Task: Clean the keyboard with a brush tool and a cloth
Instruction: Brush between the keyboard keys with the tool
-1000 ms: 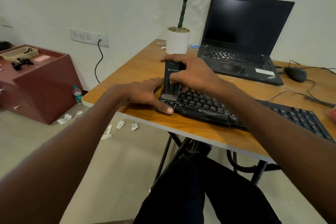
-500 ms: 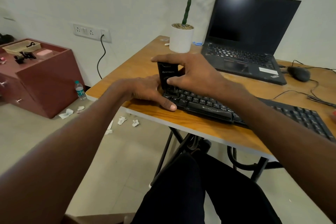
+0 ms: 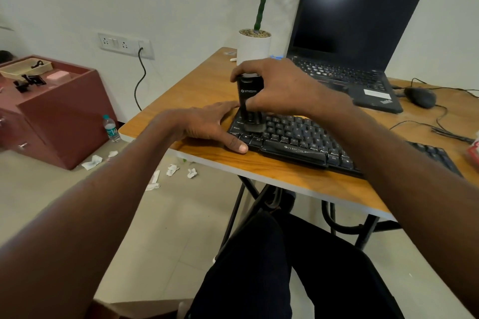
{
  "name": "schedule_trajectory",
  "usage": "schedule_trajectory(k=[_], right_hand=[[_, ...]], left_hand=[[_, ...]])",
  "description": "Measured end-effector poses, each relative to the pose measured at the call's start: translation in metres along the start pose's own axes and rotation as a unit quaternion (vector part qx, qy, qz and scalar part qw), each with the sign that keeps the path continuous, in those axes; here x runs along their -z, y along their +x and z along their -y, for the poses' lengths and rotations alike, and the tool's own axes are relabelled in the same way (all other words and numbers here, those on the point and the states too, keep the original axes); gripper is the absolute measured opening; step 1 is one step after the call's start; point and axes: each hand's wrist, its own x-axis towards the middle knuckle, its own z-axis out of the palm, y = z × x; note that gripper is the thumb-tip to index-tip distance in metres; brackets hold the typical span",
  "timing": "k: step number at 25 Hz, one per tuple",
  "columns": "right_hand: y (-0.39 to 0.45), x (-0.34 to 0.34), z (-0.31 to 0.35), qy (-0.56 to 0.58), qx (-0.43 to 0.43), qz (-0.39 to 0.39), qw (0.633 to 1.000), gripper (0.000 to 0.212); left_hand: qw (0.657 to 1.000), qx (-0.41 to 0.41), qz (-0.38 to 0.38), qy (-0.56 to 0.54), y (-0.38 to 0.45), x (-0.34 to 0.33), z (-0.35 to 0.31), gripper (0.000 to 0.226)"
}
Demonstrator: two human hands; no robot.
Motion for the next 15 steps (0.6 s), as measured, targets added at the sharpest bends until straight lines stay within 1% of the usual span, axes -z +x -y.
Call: schedule_trajectory(k=[2, 5, 6, 7, 9, 10, 13, 15], right_hand=[[-0.005, -0.002, 0.003, 0.032, 0.029, 0.024, 0.999, 0.057], [-0.013, 0.015, 0.002, -0.014, -0.003, 0.089, 0.996, 0.052], [-0.015, 0.017, 0.003, -0.027, -0.004, 0.084, 0.996, 0.05], [-0.019, 0.016, 0.004, -0.022, 0.009, 0.06, 0.998, 0.05], [-0.031, 0.006, 0.004, 0.019, 0.032, 0.018, 0.999, 0.049], [-0.036, 0.002, 0.002, 0.03, 0.031, 0.017, 0.999, 0.049], [-0.041, 0.008, -0.008, 0.027, -0.022, 0.025, 0.999, 0.049], [-0.044, 0.005, -0.012, 0.055, -0.03, -0.021, 0.998, 0.051]], left_hand=[[1.0, 0.0, -0.001, 0.007, -0.001, 0.0, -0.002, 0.129], [1.0, -0.002, -0.001, -0.006, -0.005, 0.0, -0.006, 0.13], [1.0, 0.003, -0.002, -0.01, -0.005, 0.0, -0.005, 0.129], [1.0, 0.006, -0.001, -0.009, -0.005, 0.0, -0.006, 0.128], [1.0, 0.002, 0.003, -0.01, -0.005, -0.001, -0.006, 0.13], [1.0, -0.001, 0.004, -0.012, -0.006, -0.001, -0.006, 0.13], [0.999, -0.004, 0.002, -0.036, -0.008, 0.0, -0.007, 0.128], [0.999, -0.01, 0.0, -0.041, -0.007, 0.0, -0.007, 0.127]])
